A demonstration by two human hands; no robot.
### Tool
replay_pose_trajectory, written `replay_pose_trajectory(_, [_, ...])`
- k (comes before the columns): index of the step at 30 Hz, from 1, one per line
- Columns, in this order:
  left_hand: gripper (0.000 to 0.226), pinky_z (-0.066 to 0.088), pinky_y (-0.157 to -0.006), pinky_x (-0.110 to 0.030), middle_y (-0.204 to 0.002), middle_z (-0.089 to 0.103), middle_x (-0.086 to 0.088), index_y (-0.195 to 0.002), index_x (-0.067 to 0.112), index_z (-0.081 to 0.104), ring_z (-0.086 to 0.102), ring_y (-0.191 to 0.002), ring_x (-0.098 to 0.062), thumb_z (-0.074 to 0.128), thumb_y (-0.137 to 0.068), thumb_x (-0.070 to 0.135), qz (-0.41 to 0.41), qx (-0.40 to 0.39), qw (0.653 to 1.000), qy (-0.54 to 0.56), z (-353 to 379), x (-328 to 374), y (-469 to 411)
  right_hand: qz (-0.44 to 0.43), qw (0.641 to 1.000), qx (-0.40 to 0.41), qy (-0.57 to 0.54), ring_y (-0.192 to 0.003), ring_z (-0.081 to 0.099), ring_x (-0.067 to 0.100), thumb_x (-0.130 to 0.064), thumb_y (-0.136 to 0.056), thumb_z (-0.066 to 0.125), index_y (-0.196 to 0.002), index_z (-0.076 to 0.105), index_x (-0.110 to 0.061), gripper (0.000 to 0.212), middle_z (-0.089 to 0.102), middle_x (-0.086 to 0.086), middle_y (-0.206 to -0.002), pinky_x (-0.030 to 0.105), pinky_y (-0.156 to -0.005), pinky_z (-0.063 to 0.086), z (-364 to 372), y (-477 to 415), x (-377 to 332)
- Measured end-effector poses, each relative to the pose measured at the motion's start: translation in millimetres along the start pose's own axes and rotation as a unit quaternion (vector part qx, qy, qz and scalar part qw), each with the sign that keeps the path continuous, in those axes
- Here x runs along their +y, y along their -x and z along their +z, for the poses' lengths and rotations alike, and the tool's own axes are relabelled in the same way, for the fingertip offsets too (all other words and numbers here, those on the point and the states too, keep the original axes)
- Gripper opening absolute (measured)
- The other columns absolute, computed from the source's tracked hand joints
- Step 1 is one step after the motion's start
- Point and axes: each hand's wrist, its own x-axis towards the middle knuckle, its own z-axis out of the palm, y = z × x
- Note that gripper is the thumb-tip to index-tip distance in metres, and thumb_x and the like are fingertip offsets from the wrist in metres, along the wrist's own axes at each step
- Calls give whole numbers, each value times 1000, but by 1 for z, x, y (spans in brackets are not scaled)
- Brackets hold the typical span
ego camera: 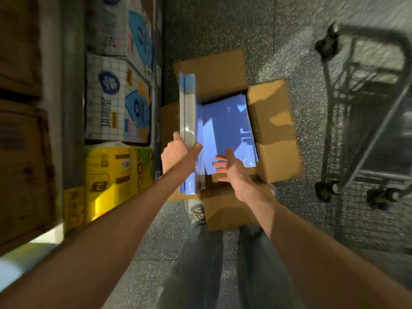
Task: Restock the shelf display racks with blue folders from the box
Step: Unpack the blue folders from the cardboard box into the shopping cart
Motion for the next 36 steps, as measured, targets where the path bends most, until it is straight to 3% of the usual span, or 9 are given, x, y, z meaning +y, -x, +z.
replay_pose_trajectory(3, [52, 43, -70, -31, -98, 57, -9, -128, 7, 42, 63, -93, -29, 57, -95, 45, 19, -3, 999, 31, -33, 22, 37, -8, 1000, 15, -2, -102, 58, 24, -52, -106, 27, -115, 61, -16, 50, 65, 9, -122, 43, -95, 48, -12, 45, -20])
replay_pose_trajectory(10, [48, 50, -75, -37, -103, 63, -9, -116, 8, 50, 62, -95, -33, 63, -91, 47, 107, 7, 992, 65, -107, 86, 134, -48, 997, 49, 45, -115, 54, 29, -44, -106, 36, -137, 53, -4, 54, 55, 17, -138, 50, -108, 42, -71, 163, -38])
replay_pose_trajectory(14, [73, 51, -89, -42, -118, 67, -18, -123, -1, 59, 62, -110, -36, 54, -81, 58, 189, 9, 977, 99, -149, 125, 194, -92, 988, 77, 101, -128, 51, 36, -43, -104, 40, -134, 55, -3, 52, 55, 17, -140, 43, -109, 41, -115, 219, -35])
replay_pose_trajectory(19, [38, 46, -70, -25, -102, 72, -8, -107, 4, 68, 67, -97, -24, 62, -95, 40, 244, 37, 957, 150, -168, 160, 282, -105, 981, 131, 99, -126, 54, 33, -59, -98, 44, -138, 53, -4, 68, 55, 16, -139, 39, -101, 42, -178, 281, -21])
replay_pose_trajectory(23, [23, 40, -57, -22, -80, 65, -1, -80, 14, 64, 59, -76, -15, 65, -94, 32, 273, 47, 940, 197, -164, 189, 368, -138, 988, 70, 27, -108, 66, 28, -59, -100, 38, -107, 70, -13, 56, 69, 9, -118, 42, -99, 50, -235, 349, 2])
replay_pose_trajectory(26, [26, 45, -65, -30, -73, 65, 6, -70, 19, 63, 59, -68, -10, 65, -90, 35, 304, 35, 923, 233, -156, 212, 429, -143, 986, 51, -63, -86, 73, 26, -65, -95, 47, -96, 73, -15, 56, 76, 9, -92, 40, -86, 58, -285, 391, 27])
replay_pose_trajectory(30, [22, 51, -70, -31, -84, 73, 2, -82, 16, 70, 65, -74, -9, 62, -90, 35, 343, 11, 905, 250, -145, 237, 502, -172, 970, 69, -156, -88, 74, 28, -75, -68, 73, -108, 74, -11, 75, 75, 12, -106, 48, -83, 59, -351, 418, 55])
replay_pose_trajectory(33, [37, 56, -81, -41, -96, 76, -7, -90, 13, 72, 69, -85, -17, 59, -81, 47, 368, -14, 896, 250, -128, 260, 546, -196, 952, 71, -223, -61, 73, 26, -41, -93, 66, -102, 71, -7, 35, 76, 12, -79, 36, -47, 57, -386, 475, 71])
replay_pose_trajectory(36, [41, 56, -91, -55, -99, 77, -7, -94, 13, 73, 72, -94, -24, 64, -78, 49, 362, -50, 893, 261, -109, 284, 571, -230, 927, 135, -265, -63, 73, 25, -36, -92, 69, -96, 69, -9, 27, 74, 13, -83, 34, -44, 56, -422, 498, 88])
